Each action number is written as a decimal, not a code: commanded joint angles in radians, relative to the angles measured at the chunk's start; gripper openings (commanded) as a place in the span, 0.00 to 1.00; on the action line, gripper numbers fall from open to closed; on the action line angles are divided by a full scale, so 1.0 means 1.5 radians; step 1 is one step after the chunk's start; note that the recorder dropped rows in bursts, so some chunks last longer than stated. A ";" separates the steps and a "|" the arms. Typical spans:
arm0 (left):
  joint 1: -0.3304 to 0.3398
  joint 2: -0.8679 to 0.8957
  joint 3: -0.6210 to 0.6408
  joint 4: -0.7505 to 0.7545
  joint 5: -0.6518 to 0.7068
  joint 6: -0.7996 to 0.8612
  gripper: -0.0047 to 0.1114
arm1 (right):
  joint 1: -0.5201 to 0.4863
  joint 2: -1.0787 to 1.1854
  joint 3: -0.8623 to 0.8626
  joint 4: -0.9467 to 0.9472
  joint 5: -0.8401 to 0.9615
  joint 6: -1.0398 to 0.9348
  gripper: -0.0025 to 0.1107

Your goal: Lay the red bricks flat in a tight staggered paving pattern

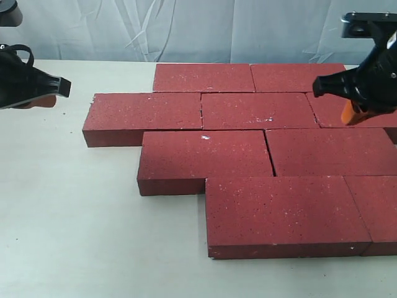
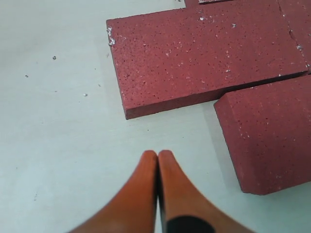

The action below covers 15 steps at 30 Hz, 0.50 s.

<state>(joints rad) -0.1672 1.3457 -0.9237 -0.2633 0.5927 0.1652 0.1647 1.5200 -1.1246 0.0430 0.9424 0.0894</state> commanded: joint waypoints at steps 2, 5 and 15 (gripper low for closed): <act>-0.001 -0.005 0.001 -0.002 -0.002 -0.003 0.04 | -0.004 -0.112 0.106 -0.012 -0.060 0.002 0.01; -0.001 -0.005 0.001 -0.002 0.002 -0.003 0.04 | -0.004 -0.178 0.162 -0.012 -0.081 0.022 0.01; -0.001 -0.005 0.001 -0.001 -0.001 -0.003 0.04 | -0.004 -0.397 0.283 -0.012 -0.132 0.042 0.01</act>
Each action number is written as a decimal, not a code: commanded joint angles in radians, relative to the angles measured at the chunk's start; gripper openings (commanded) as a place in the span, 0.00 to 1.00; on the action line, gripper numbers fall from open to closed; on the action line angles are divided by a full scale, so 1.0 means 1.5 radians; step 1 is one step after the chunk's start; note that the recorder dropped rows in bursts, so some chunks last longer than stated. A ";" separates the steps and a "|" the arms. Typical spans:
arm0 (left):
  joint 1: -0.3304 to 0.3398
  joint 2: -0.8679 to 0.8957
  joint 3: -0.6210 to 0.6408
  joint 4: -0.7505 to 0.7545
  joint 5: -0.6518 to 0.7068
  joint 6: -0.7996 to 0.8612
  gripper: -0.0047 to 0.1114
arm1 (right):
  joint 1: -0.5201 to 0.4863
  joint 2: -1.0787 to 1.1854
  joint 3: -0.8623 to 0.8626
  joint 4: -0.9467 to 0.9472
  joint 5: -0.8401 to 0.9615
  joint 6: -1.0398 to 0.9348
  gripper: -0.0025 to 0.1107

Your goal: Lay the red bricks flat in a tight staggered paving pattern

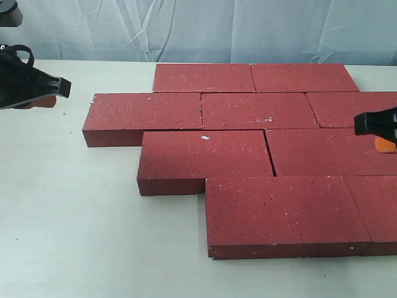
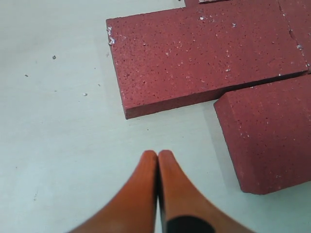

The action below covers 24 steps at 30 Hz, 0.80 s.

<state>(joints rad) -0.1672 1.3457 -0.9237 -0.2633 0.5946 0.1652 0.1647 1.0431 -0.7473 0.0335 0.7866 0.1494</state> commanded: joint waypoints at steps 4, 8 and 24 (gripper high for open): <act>-0.001 -0.005 0.001 0.001 -0.002 -0.003 0.04 | -0.004 -0.157 0.047 -0.030 -0.047 -0.003 0.01; -0.001 -0.005 0.001 0.001 -0.002 -0.003 0.04 | -0.004 -0.215 0.056 -0.073 -0.073 -0.012 0.01; -0.001 -0.005 0.001 0.001 -0.005 -0.003 0.04 | -0.004 -0.266 0.056 -0.073 -0.073 -0.012 0.01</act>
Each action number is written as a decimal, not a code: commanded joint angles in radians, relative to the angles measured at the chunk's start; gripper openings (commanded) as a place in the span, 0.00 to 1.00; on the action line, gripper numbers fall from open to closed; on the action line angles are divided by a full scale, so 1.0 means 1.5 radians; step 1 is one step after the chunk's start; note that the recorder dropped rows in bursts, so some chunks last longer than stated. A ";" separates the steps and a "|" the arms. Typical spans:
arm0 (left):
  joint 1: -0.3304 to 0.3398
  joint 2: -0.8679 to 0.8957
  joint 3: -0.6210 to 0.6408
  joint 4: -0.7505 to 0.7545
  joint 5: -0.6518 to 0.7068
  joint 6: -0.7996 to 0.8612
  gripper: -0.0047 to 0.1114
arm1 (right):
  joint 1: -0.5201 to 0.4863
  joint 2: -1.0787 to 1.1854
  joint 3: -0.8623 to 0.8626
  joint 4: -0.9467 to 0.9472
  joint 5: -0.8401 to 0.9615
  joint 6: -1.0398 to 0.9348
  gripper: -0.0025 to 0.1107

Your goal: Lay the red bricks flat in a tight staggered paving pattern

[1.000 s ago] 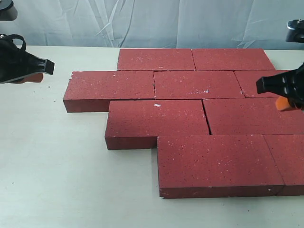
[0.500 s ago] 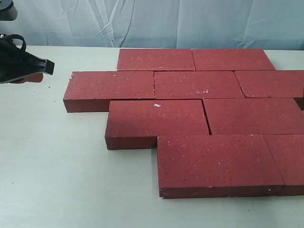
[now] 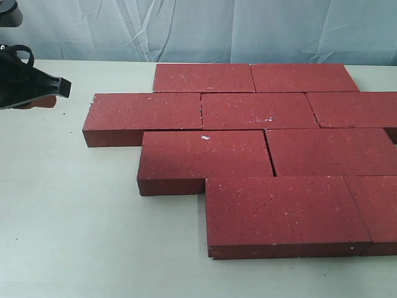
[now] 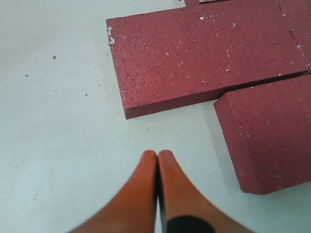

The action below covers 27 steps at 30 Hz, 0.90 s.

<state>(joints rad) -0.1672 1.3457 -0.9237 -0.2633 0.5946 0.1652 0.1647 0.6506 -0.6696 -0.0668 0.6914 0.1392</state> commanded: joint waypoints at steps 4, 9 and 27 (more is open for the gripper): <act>-0.001 -0.005 0.001 0.001 -0.007 -0.003 0.04 | -0.004 -0.004 0.004 -0.006 -0.011 -0.006 0.01; -0.001 -0.005 0.001 0.001 -0.007 -0.003 0.04 | -0.004 -0.023 0.004 -0.008 -0.010 -0.006 0.01; -0.001 -0.005 0.001 0.001 -0.038 -0.003 0.04 | -0.128 -0.174 0.004 -0.074 -0.009 -0.007 0.01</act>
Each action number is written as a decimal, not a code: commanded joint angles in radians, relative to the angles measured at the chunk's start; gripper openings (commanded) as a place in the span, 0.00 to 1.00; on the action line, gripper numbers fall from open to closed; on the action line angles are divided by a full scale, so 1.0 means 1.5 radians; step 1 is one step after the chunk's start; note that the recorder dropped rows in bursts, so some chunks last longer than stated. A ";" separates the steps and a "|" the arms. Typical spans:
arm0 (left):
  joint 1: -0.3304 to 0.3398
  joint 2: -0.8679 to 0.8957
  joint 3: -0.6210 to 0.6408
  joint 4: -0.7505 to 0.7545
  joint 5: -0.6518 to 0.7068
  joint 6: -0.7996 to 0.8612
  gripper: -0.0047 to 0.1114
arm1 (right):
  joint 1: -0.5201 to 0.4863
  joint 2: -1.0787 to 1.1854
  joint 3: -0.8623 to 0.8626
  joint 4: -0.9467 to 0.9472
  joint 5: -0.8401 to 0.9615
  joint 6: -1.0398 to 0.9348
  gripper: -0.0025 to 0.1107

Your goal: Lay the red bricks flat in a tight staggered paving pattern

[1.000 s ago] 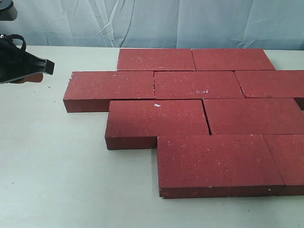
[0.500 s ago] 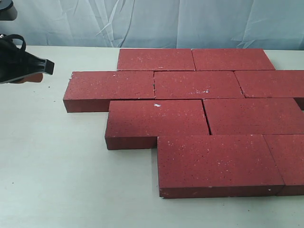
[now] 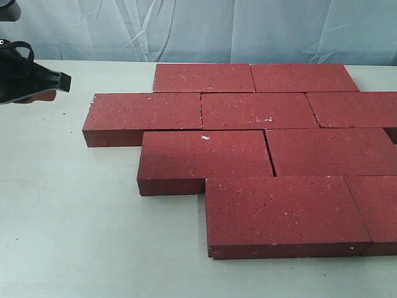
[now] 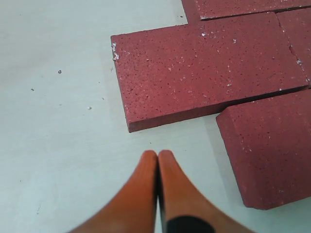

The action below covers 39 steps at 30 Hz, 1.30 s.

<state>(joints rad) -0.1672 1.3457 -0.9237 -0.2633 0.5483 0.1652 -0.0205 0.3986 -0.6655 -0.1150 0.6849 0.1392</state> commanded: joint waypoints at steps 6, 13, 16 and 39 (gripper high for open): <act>-0.001 -0.005 0.001 0.001 -0.007 -0.003 0.04 | -0.005 -0.016 0.001 -0.059 -0.005 -0.027 0.01; -0.001 -0.005 0.001 0.001 -0.007 -0.003 0.04 | -0.005 -0.016 0.001 -0.050 -0.005 -0.064 0.01; -0.001 -0.005 0.001 0.001 -0.007 -0.003 0.04 | -0.005 -0.016 0.001 -0.039 -0.005 -0.083 0.01; -0.001 -0.005 0.001 0.001 -0.007 -0.003 0.04 | -0.005 -0.153 0.196 0.026 -0.065 -0.084 0.01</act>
<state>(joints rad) -0.1672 1.3457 -0.9237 -0.2633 0.5464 0.1652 -0.0243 0.2093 -0.4429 -0.0814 0.6008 0.0150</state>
